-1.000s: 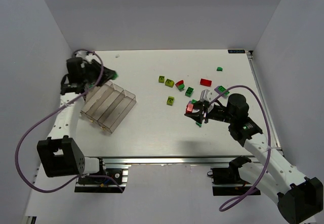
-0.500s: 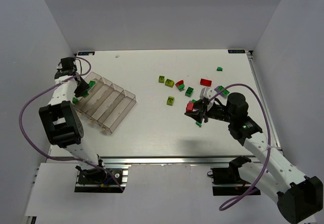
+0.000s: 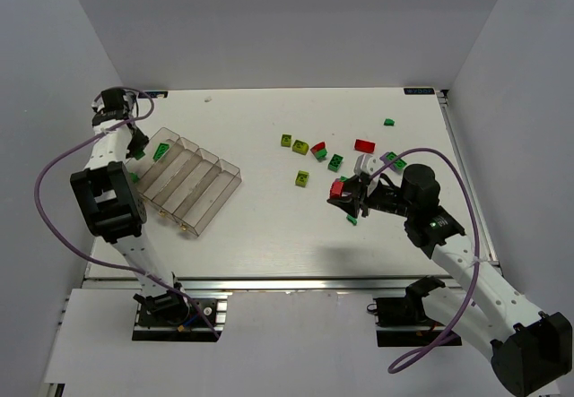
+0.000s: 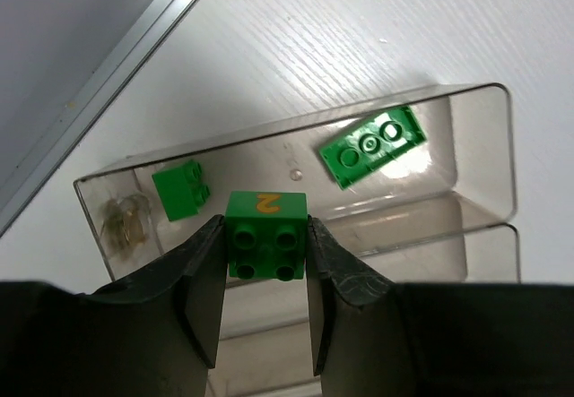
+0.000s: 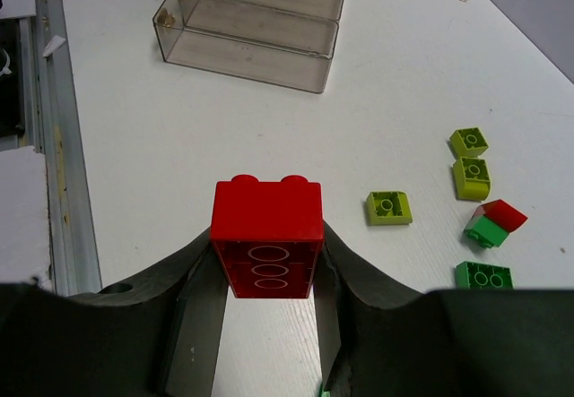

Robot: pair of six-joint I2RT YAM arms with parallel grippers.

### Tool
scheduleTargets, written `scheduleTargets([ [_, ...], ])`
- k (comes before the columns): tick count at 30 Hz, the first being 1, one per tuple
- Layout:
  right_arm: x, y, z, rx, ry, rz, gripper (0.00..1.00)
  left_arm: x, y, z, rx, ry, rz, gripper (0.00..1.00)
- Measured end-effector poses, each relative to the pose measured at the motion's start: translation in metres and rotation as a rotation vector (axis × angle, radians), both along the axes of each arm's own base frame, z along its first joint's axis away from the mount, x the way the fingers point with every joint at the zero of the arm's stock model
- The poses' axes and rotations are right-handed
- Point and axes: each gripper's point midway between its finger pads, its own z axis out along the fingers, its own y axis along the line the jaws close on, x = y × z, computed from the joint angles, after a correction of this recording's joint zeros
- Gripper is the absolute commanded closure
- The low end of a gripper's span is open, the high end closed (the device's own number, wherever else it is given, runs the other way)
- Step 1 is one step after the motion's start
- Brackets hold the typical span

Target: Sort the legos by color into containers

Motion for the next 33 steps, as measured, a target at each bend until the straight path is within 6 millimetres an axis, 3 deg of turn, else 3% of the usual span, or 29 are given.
scheduleTargets([
  [2, 0.001, 0.0, 0.0, -0.001, 0.0, -0.005, 1.0, 0.001, 0.002, -0.01, -0.003, 0.022, 0.002, 0.78],
  [4, 0.002, 0.0, -0.001, -0.003, 0.002, -0.009, 1.0, 0.001, 0.003, -0.02, -0.01, 0.044, 0.003, 0.58],
  [6, 0.003, 0.0, -0.003, -0.006, 0.008, -0.012, 1.0, 0.0, 0.004, -0.027, -0.015, 0.062, 0.003, 0.5],
  [7, 0.004, 0.0, -0.004, -0.009, 0.013, -0.013, 1.0, -0.001, 0.004, -0.029, -0.016, 0.068, 0.002, 0.36],
  [10, 0.006, 0.0, -0.008, -0.015, 0.027, -0.019, 1.0, -0.001, 0.004, -0.028, -0.015, 0.07, -0.002, 0.2],
  [14, 0.01, 0.002, -0.005, -0.02, 0.038, -0.024, 1.0, 0.0, 0.002, -0.024, -0.026, 0.054, -0.009, 0.17],
  [18, 0.015, 0.004, -0.001, -0.023, 0.061, -0.025, 1.0, -0.003, -0.007, -0.004, -0.046, -0.002, -0.029, 0.16],
  [22, 0.026, 0.011, 0.005, -0.034, 0.121, -0.031, 1.0, -0.023, -0.029, 0.036, -0.084, -0.126, -0.071, 0.14],
  [23, 0.031, 0.013, 0.009, -0.035, 0.136, -0.033, 1.0, -0.03, -0.037, 0.048, -0.098, -0.165, -0.089, 0.02],
  [25, 0.042, 0.02, 0.018, -0.037, 0.173, -0.033, 1.0, -0.043, -0.053, 0.07, -0.124, -0.245, -0.125, 0.02],
  [29, 0.064, 0.045, 0.035, -0.045, 0.242, -0.016, 1.0, -0.077, -0.086, 0.097, -0.178, -0.401, -0.194, 0.02],
  [33, 0.083, 0.095, 0.038, -0.092, 0.326, 0.029, 1.0, -0.106, -0.113, 0.101, -0.234, -0.46, -0.26, 0.02],
])
